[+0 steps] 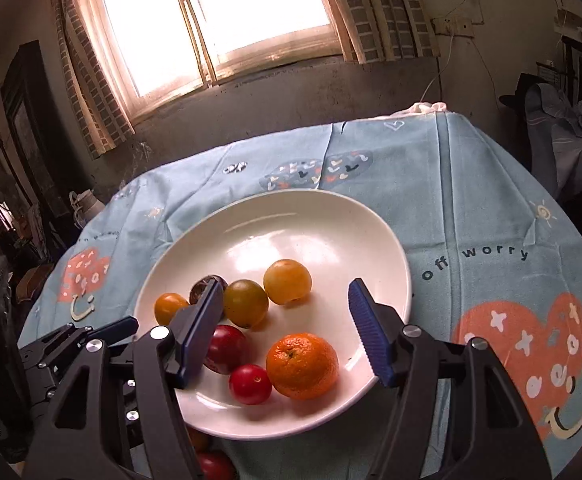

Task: Organize fruits
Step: 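Lower the brown and yellow fruits onto the white plate and open both tools, then move the left tool to the large orange and grasp it, then lift the orange with the left tool while the right tool grasps a dark brown fruit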

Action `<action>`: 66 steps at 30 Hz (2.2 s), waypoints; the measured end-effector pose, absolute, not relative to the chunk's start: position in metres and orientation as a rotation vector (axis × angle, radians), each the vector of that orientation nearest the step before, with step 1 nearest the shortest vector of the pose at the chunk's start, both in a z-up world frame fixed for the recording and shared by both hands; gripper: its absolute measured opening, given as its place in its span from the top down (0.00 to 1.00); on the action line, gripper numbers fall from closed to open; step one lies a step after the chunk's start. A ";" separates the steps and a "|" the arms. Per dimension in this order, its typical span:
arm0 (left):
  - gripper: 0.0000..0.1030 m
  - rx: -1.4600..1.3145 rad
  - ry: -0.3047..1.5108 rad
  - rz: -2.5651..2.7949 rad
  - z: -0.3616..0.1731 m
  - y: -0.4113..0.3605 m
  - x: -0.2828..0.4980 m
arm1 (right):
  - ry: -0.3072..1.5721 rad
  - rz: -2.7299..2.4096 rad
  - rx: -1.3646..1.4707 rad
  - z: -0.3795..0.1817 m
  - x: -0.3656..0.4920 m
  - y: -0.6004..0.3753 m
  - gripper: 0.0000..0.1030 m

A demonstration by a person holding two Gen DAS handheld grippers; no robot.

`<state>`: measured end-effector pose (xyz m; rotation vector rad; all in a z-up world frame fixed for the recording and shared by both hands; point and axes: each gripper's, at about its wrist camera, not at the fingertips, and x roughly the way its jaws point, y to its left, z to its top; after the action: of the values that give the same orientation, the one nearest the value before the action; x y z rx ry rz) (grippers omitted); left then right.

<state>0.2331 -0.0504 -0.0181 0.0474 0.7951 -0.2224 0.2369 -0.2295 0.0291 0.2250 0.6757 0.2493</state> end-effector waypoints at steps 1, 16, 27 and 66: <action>0.28 0.048 0.778 -0.216 -0.012 -0.047 0.228 | 0.635 0.272 0.243 0.045 0.225 -0.231 0.36; 0.17 -0.028 0.818 -0.071 -0.033 0.028 0.123 | 0.651 0.358 0.349 0.025 0.086 -0.246 0.05; 0.16 0.122 0.831 -0.142 -0.044 -0.004 0.099 | 0.694 0.318 0.317 0.015 0.096 -0.245 0.05; 0.66 -0.013 0.876 -0.163 -0.053 0.021 0.128 | 0.827 0.349 0.128 -0.014 0.086 -0.213 0.25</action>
<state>0.1276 0.0209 -0.0533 -0.0132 0.8757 -0.1629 0.0863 -0.2127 -0.0143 0.1279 0.8274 0.3487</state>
